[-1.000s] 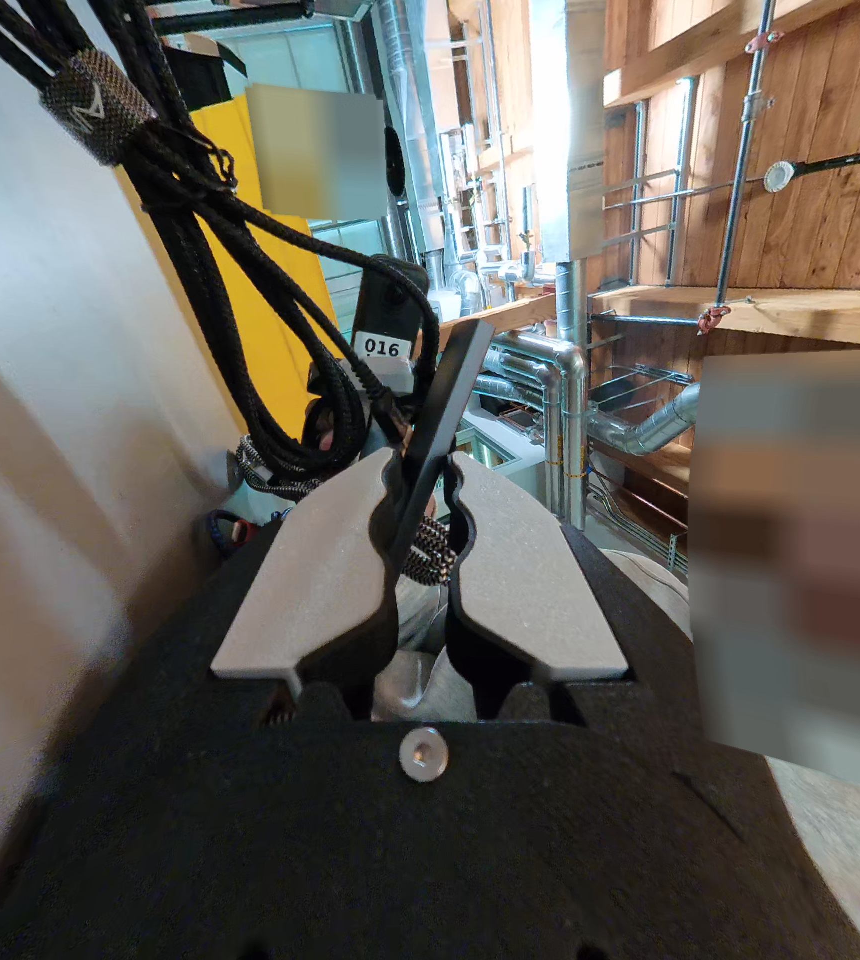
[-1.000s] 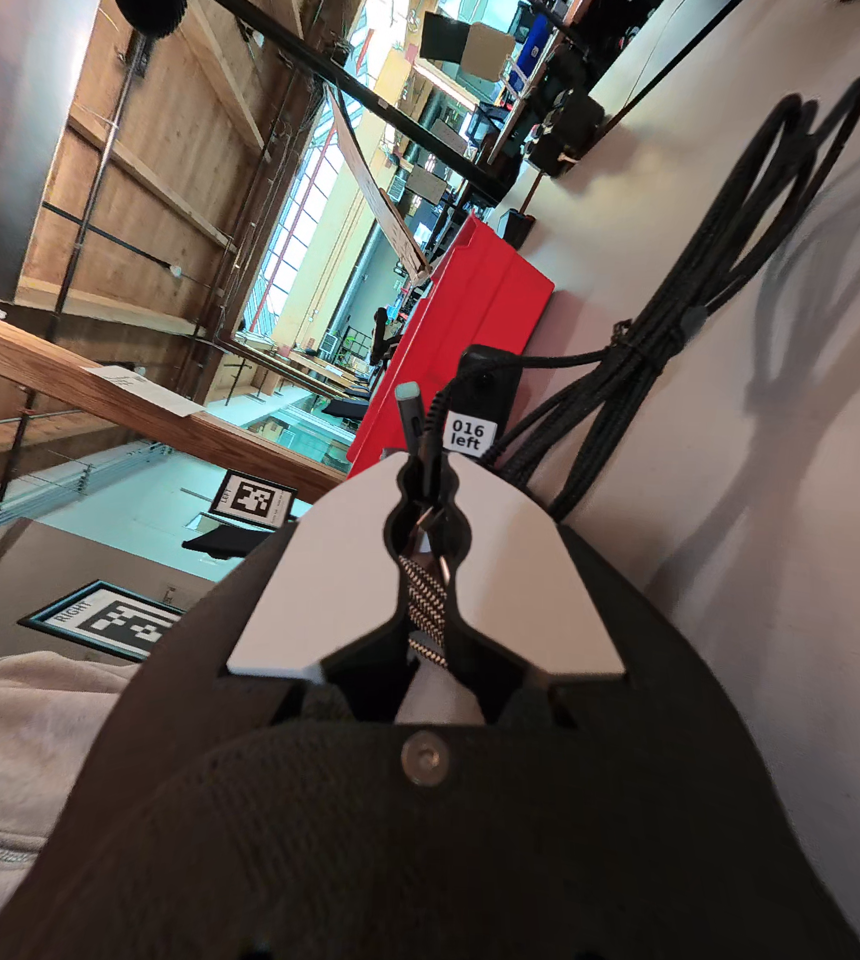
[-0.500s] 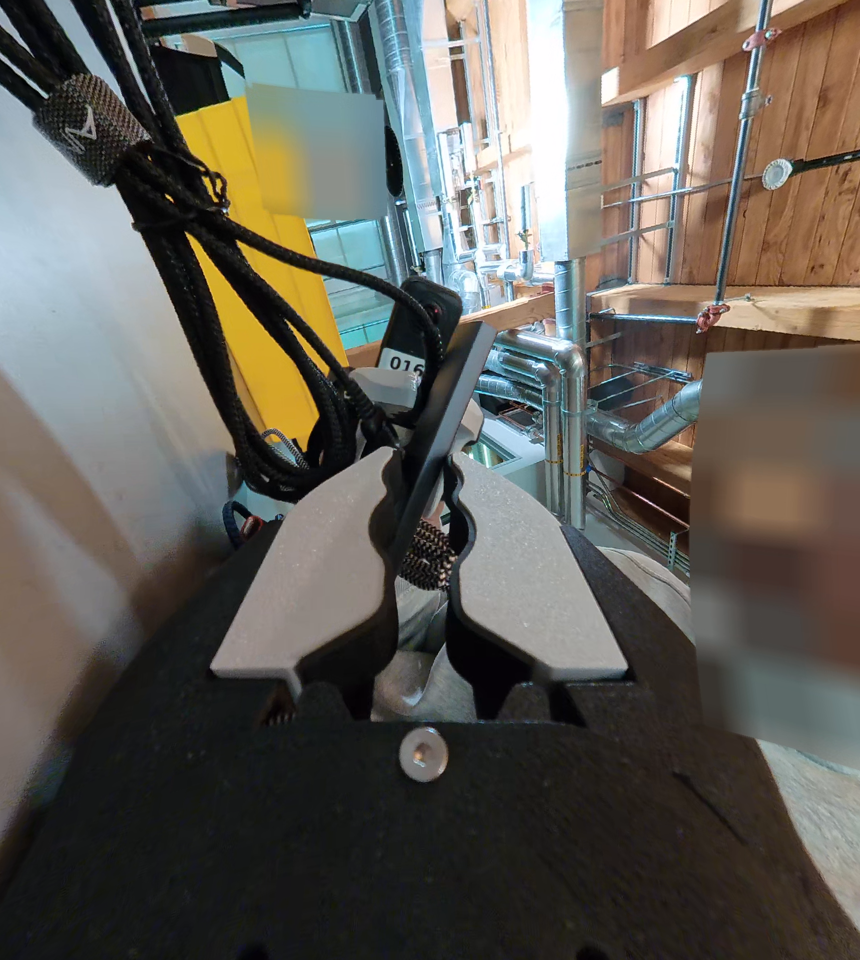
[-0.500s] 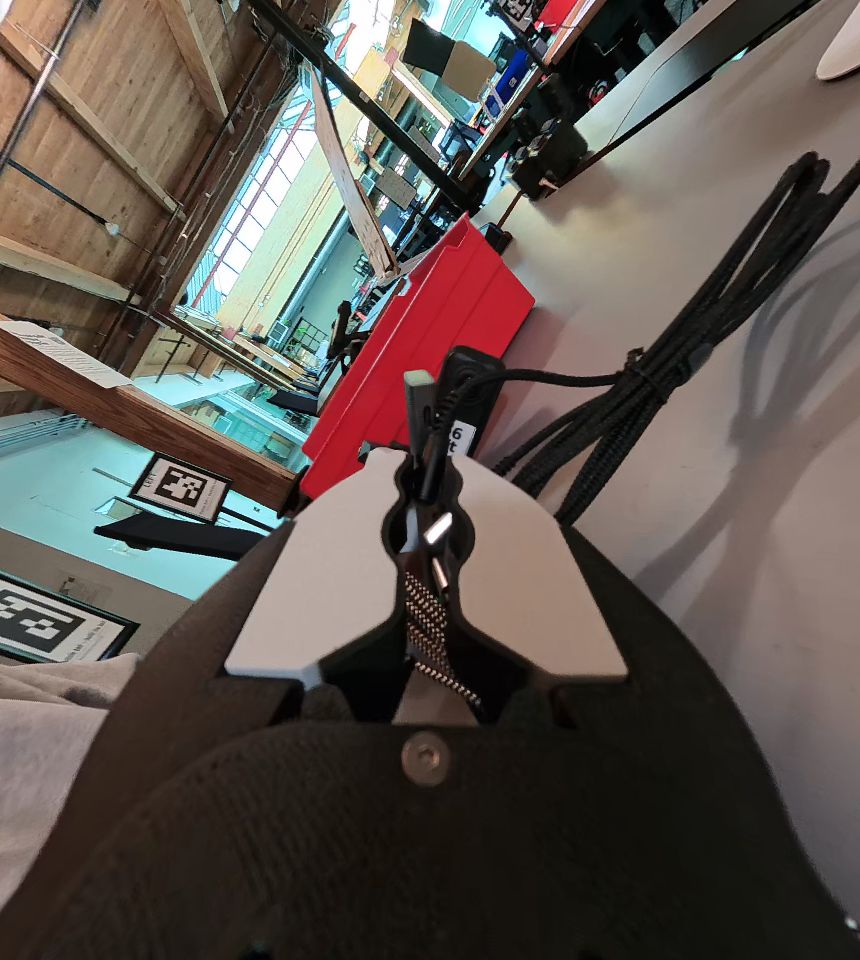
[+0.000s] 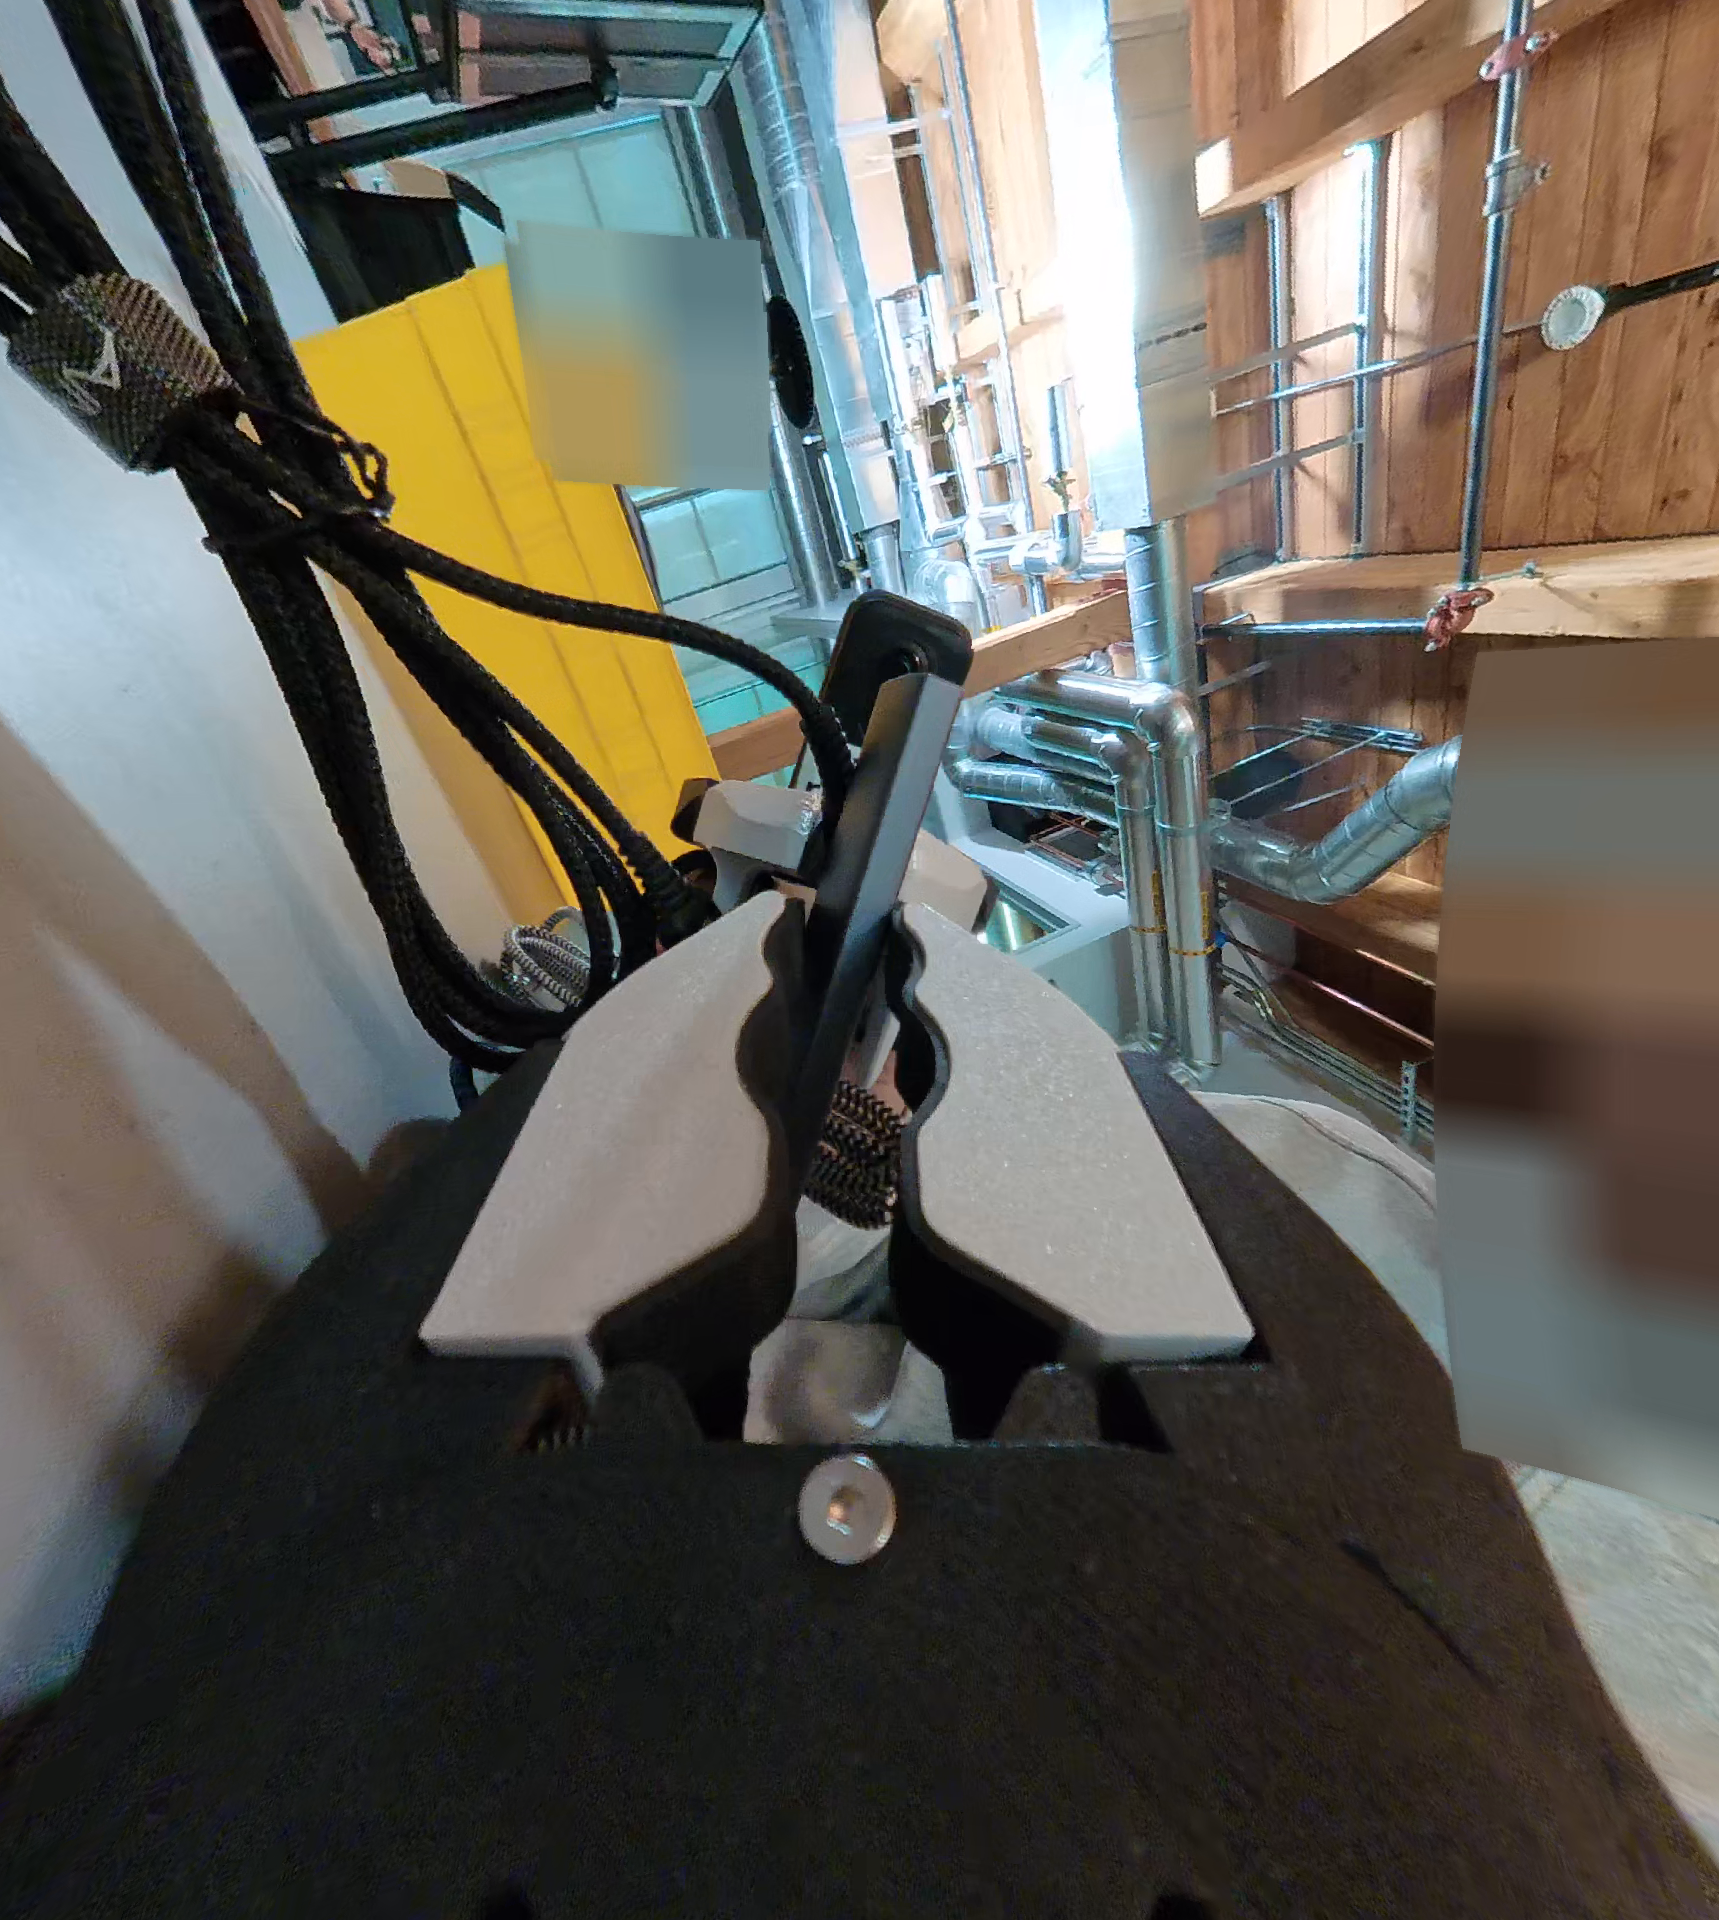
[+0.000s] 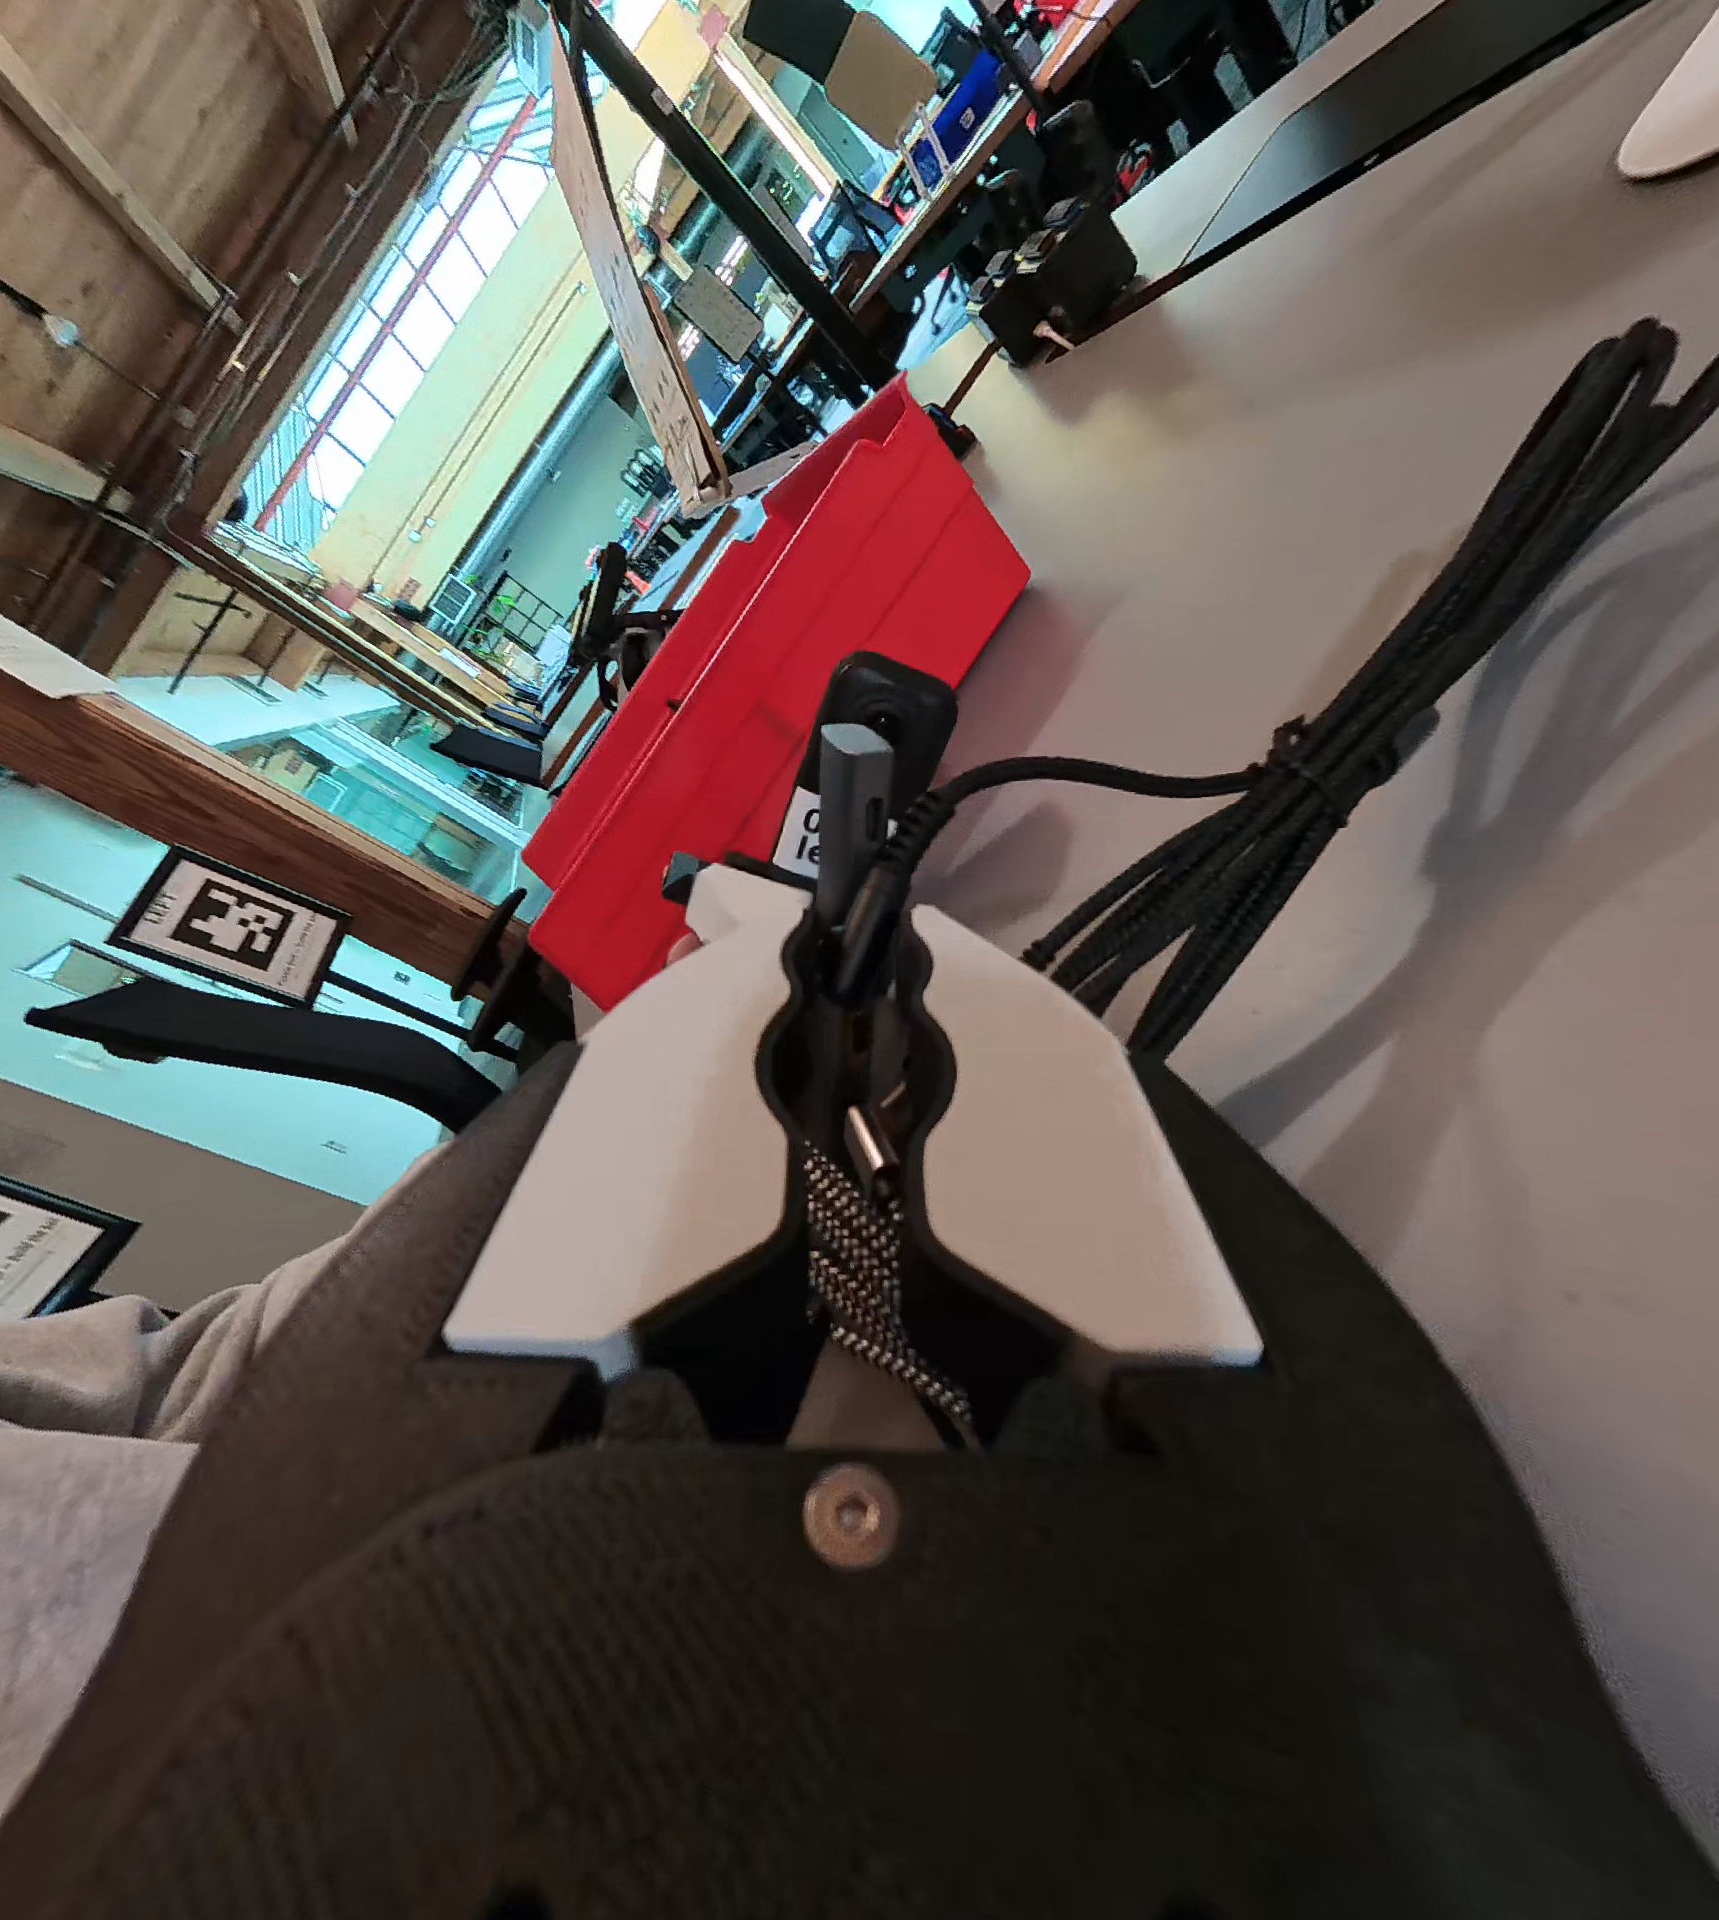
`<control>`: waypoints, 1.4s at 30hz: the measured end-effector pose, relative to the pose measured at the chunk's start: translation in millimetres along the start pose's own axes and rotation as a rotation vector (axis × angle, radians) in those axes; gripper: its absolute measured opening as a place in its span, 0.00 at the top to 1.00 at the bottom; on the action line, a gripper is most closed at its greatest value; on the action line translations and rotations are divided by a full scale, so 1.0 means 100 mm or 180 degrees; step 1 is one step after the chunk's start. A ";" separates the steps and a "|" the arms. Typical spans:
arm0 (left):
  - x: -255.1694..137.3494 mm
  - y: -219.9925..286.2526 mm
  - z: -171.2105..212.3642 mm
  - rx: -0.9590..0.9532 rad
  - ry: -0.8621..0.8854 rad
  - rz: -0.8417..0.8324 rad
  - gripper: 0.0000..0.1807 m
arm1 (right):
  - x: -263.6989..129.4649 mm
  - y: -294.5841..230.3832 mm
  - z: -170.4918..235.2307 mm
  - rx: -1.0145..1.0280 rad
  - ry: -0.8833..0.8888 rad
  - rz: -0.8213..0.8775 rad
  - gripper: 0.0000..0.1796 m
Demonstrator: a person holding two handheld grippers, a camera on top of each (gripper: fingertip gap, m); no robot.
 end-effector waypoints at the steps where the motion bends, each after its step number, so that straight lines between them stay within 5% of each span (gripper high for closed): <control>1: 0.00 0.00 0.00 0.0013 0.0006 -0.0022 0.92 | 0.00 0.00 0.00 0.0031 0.0003 -0.0009 0.92; 11: 0.01 -0.01 0.01 0.0017 -0.0015 -0.0126 0.93 | -0.03 0.10 -0.03 0.0882 -0.0408 -0.0660 0.90; 18: -0.01 0.00 -0.01 -0.0020 0.0027 -0.0064 0.93 | -0.06 0.11 -0.01 0.0821 -0.0701 -0.0808 0.91; 24: -0.02 -0.01 -0.02 -0.0048 0.0055 -0.0062 0.93 | -0.16 0.19 -0.01 0.1121 -0.1054 -0.0946 0.74; 28: -0.03 -0.02 -0.04 -0.0088 0.0125 -0.0064 0.93 | -0.30 0.28 -0.06 0.0704 -0.1242 -0.0530 0.77; 32: -0.04 -0.03 -0.04 -0.0106 0.0138 -0.0071 0.93 | -0.48 0.37 -0.31 0.0282 -0.0788 -0.0209 1.00; 38: -0.04 -0.03 -0.04 -0.0132 0.0132 -0.0056 0.93 | -0.99 -0.08 -0.77 -0.2420 0.0763 0.0908 1.00; 42: -0.04 -0.03 -0.05 -0.0150 0.0125 -0.0044 0.93 | -0.94 -0.20 -0.75 -0.2932 0.0816 0.1232 0.96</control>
Point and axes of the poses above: each gripper's, where its closed fingertips meet, x out along the fingers, z out of its underside, y = z × x across the jaws, the point moved 6 cm from there along -x, back along the fingers, and after that the axes turned 3 degrees about x, right-handed, at the moved point
